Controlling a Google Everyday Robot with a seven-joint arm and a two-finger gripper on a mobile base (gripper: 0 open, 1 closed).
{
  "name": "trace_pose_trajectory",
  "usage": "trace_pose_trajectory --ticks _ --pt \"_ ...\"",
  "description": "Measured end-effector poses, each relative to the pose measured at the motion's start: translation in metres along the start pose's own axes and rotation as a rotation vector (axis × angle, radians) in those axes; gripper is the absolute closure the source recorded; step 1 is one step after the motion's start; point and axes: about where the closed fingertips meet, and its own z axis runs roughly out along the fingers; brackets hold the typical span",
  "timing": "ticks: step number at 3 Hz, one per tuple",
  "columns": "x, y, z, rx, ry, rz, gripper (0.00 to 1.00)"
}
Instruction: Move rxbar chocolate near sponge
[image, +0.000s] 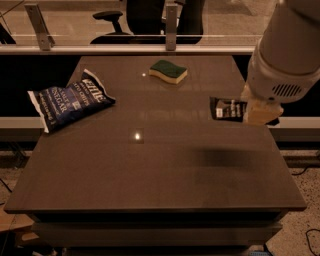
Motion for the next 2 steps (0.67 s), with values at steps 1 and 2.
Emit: trace_pose_trajectory --ticks 1,2 --pt "0.008 -0.029 -0.015 0.025 0.004 -0.017 1.0" --pt "0.005 -0.055 -0.022 0.033 0.002 -0.053 1.0"
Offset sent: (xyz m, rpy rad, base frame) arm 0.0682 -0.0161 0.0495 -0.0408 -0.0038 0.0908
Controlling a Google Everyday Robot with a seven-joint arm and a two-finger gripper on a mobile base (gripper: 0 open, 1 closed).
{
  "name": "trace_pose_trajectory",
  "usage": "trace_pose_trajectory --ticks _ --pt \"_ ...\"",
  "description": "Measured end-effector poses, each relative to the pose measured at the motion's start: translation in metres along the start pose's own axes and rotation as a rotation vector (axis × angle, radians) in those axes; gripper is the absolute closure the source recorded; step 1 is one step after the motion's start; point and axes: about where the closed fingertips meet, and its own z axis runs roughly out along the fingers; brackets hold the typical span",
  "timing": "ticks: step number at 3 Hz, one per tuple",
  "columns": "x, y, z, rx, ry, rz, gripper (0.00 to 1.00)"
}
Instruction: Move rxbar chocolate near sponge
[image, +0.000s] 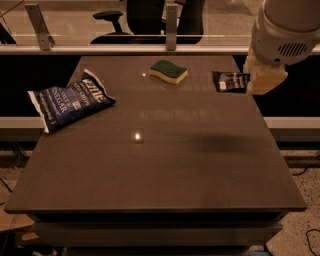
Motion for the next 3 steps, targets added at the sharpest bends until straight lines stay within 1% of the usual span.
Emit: trace_pose_trajectory --ticks 2,3 --pt "-0.025 -0.048 0.004 -0.005 -0.038 -0.082 1.0" --pt "-0.037 -0.07 0.008 -0.007 -0.072 -0.104 1.0"
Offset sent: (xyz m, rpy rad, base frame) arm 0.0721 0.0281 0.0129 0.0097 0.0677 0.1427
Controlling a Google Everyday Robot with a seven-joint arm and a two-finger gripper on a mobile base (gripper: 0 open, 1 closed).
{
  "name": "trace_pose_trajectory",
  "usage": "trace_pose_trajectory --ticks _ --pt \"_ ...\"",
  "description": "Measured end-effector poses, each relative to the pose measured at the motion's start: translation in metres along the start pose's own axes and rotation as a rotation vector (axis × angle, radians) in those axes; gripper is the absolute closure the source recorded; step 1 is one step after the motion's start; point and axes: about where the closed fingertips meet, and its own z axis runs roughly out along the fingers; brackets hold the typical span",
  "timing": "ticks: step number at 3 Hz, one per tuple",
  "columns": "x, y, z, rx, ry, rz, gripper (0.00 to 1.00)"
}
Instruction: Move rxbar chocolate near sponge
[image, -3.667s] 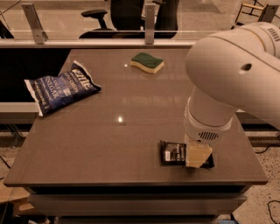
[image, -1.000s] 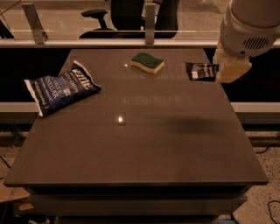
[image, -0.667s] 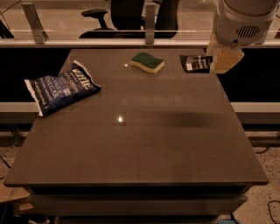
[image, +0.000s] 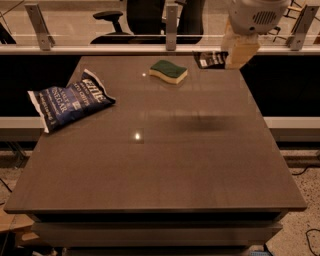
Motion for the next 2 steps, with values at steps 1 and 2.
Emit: trace_pose_trajectory --ticks 1,2 --pt "-0.008 -0.014 0.01 -0.007 -0.021 -0.015 1.0" --pt "-0.011 -0.021 0.024 -0.016 -0.035 -0.017 1.0"
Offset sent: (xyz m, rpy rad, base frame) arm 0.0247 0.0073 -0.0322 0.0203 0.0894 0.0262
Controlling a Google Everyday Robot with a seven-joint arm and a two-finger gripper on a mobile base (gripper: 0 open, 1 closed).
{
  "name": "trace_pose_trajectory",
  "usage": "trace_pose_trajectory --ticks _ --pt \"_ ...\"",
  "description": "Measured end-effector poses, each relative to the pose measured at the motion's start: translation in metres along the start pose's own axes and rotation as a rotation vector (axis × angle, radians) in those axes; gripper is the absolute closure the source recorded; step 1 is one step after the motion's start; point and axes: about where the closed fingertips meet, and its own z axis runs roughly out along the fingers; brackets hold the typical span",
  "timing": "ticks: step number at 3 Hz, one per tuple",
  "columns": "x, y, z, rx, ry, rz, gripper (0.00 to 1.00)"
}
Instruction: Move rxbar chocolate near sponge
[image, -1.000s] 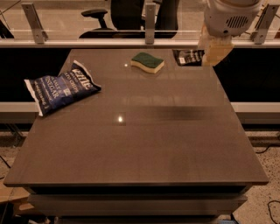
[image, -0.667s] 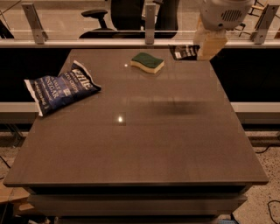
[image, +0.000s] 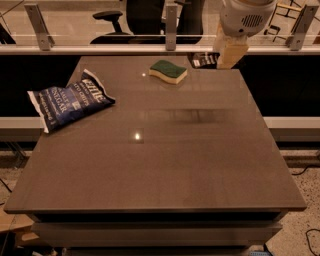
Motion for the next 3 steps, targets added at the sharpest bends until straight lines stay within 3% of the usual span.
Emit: trace_pose_trajectory --ticks 3 --pt "0.019 -0.034 0.058 0.0 -0.029 0.039 1.0"
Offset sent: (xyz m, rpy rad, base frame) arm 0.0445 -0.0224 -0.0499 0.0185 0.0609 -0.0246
